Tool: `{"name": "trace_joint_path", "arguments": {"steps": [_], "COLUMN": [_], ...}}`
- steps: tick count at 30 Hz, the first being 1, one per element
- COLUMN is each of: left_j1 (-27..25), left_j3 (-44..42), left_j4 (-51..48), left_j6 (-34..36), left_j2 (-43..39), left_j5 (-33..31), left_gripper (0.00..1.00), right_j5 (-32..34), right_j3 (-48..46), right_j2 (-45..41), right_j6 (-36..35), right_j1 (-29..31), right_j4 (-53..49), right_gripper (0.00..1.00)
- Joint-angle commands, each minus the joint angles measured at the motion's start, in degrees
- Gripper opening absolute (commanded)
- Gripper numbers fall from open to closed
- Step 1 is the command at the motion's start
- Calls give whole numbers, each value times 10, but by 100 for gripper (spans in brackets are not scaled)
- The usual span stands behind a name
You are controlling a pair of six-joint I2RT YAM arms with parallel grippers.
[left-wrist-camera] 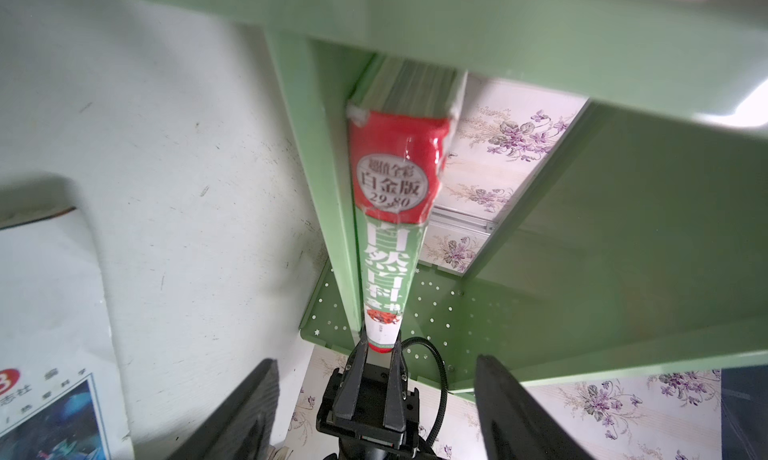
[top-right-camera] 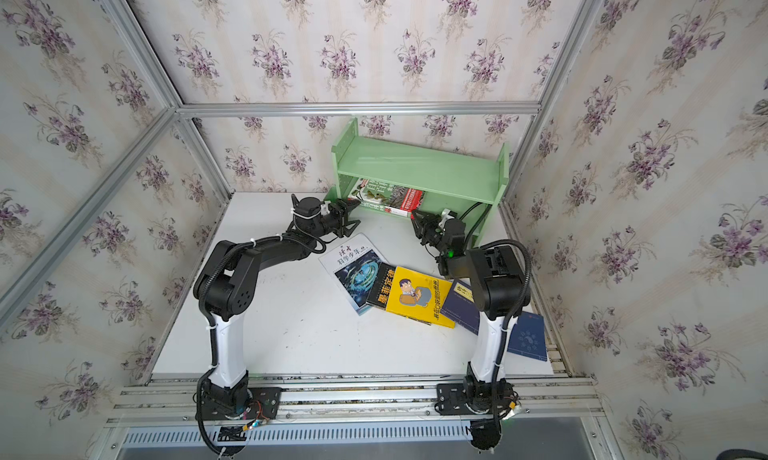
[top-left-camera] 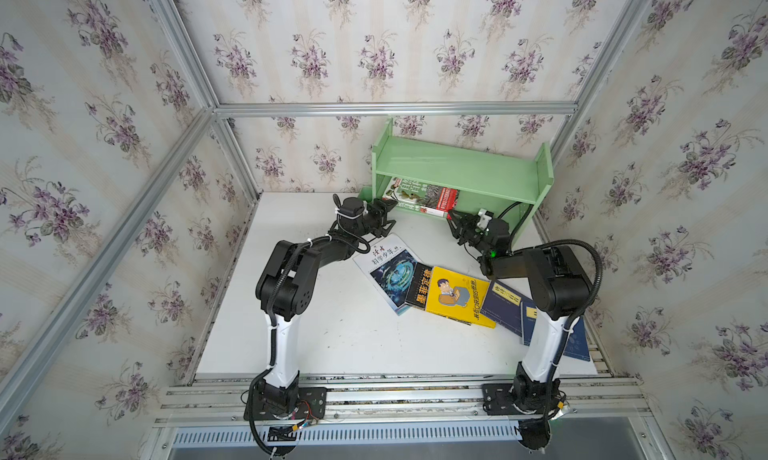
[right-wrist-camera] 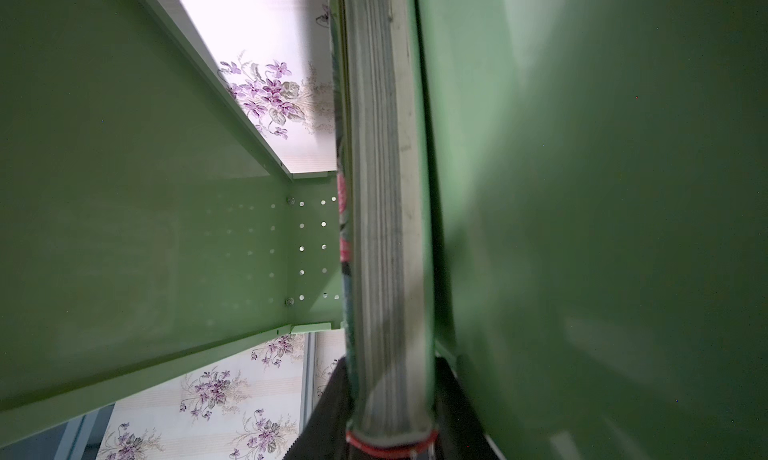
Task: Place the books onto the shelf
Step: 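Push the upright green book deeper into the lower shelf tier with both grippers, then open both grippers and draw them back from the shelved green book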
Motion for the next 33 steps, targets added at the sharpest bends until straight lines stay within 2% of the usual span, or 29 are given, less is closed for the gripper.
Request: {"name": "trace_joint_path", "arguments": {"steps": [1,11,21,28,33], "left_j1": [1,2,3,3,3], "left_j3": [0,1,35,45,43], "left_j4": [25,24,16,6,8], "left_j6": [-3,-3,-1,3,2], "left_j2": [-2,-1,15,19,20], "left_j5": [7,15,27,30,32], "left_gripper": [76,77,77,77,77], "right_j5": [7,40,50,58,63], "right_j3": [2,-36,-32,-38,-52], "right_j2": [-2,-28,-57,-107,-131], "right_j6": [-3,-8,-22,-52,-49], "right_j1": [0,-1,-2,-3,-2], "right_j4": [16,5,-41,-171,-194], "right_gripper": [20,43,48,51,52]}}
